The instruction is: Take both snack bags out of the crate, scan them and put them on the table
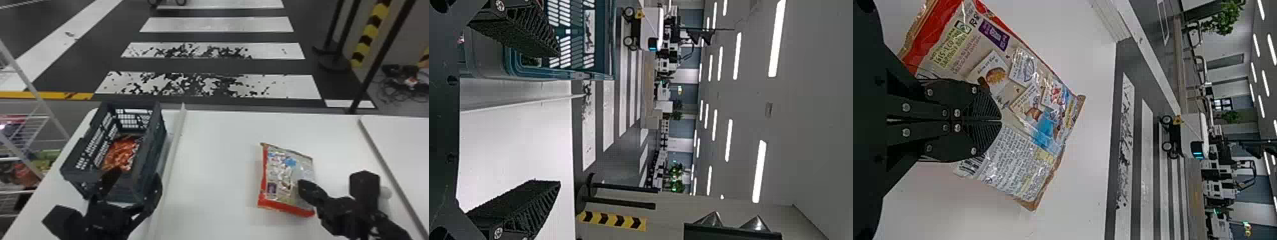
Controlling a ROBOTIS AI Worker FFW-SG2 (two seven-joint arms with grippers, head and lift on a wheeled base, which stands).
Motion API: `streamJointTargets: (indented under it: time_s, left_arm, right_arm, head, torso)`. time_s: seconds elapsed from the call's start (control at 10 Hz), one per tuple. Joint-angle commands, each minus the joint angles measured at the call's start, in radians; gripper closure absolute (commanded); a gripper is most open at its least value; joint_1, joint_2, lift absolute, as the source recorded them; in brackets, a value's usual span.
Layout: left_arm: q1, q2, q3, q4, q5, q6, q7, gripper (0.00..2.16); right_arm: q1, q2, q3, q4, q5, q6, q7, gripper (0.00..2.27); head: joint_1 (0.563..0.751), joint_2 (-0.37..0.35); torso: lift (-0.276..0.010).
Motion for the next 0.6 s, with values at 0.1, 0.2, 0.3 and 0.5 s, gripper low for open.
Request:
streamJointTargets:
  time_s: [0.1, 0.2, 0.3, 0.5]
  left_arm:
    - [0.000, 0.002, 0.000, 0.001, 0.000, 0.000, 0.000, 0.09]
    - [0.000, 0.002, 0.000, 0.001, 0.000, 0.000, 0.000, 0.09]
    - [0.000, 0.002, 0.000, 0.000, 0.000, 0.000, 0.000, 0.09]
    - [0.000, 0.002, 0.000, 0.000, 0.000, 0.000, 0.000, 0.09]
  right_arm:
    - [-0.001, -0.001, 0.013, 0.018, 0.010, 0.000, 0.003, 2.26]
    - [-0.003, -0.001, 0.016, 0.019, 0.012, -0.009, 0.003, 2.26]
    - [-0.003, 0.001, 0.014, 0.013, 0.010, -0.012, 0.002, 2.26]
    - [0.002, 0.001, -0.007, -0.054, -0.017, -0.006, 0.000, 2.26]
  head:
    - [0.695, 0.078]
    - [0.695, 0.082]
    - [0.695, 0.084]
    - [0.695, 0.086]
  torso:
    - [-0.092]
    - [-0.092]
    - [-0.092]
    - [-0.092]
